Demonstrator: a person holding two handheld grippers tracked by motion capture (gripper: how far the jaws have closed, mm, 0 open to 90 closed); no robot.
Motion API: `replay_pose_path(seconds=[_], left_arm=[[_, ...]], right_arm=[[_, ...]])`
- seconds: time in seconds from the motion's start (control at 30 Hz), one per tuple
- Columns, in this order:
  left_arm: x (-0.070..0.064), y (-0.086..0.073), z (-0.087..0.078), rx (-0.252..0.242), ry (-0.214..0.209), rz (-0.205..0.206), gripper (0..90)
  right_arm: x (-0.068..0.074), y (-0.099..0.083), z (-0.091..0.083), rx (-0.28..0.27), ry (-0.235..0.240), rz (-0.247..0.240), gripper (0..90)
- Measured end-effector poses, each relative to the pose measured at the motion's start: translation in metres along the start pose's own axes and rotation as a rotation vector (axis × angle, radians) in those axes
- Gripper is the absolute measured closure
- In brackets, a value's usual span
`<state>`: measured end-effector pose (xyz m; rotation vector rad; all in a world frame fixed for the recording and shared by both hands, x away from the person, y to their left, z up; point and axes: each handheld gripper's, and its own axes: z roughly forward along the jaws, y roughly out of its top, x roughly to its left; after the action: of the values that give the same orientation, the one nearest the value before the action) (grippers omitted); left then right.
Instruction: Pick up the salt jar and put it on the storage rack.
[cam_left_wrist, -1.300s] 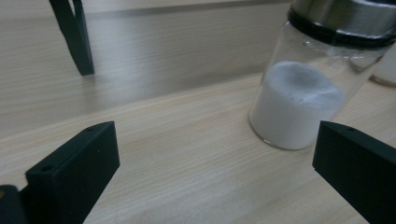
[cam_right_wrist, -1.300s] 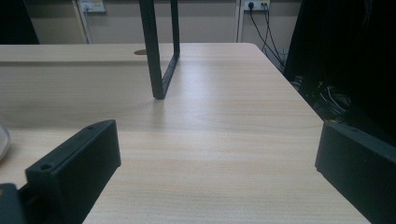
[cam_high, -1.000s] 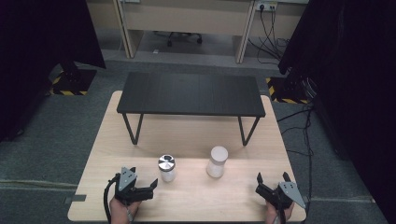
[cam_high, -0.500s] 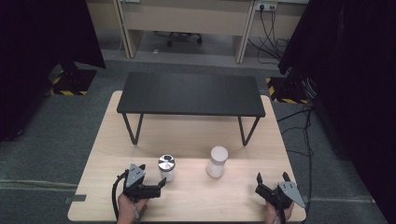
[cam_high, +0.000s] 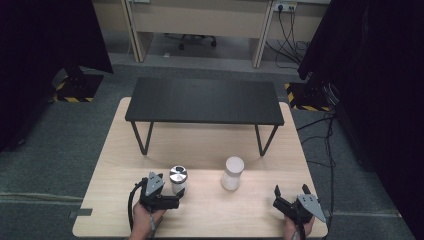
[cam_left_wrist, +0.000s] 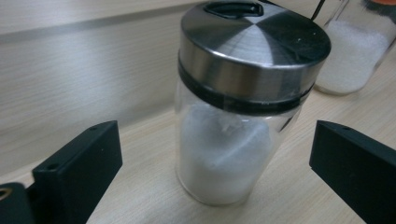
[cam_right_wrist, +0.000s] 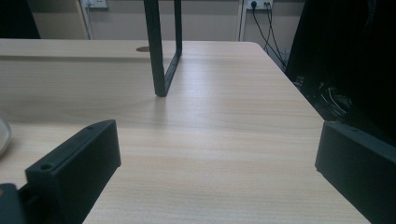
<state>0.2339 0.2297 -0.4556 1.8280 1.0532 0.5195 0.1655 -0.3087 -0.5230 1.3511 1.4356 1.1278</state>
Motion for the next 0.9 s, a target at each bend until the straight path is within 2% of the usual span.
replay_pose_path(seconds=[0.2,0.67,0.9], left_arm=[[0.001,0.003,0.004,-0.003,-0.008,-0.008,3.0],[-0.005,0.012,0.014,0.011,-0.001,0.039,8.7],[-0.006,0.014,0.016,0.016,0.012,0.057,16.6]], right_arm=[[0.0,-0.001,0.0,-0.004,-0.001,-0.002,0.3],[0.0,-0.001,0.0,-0.005,0.001,-0.002,0.3],[-0.001,-0.001,-0.001,-0.006,0.003,-0.001,0.3]])
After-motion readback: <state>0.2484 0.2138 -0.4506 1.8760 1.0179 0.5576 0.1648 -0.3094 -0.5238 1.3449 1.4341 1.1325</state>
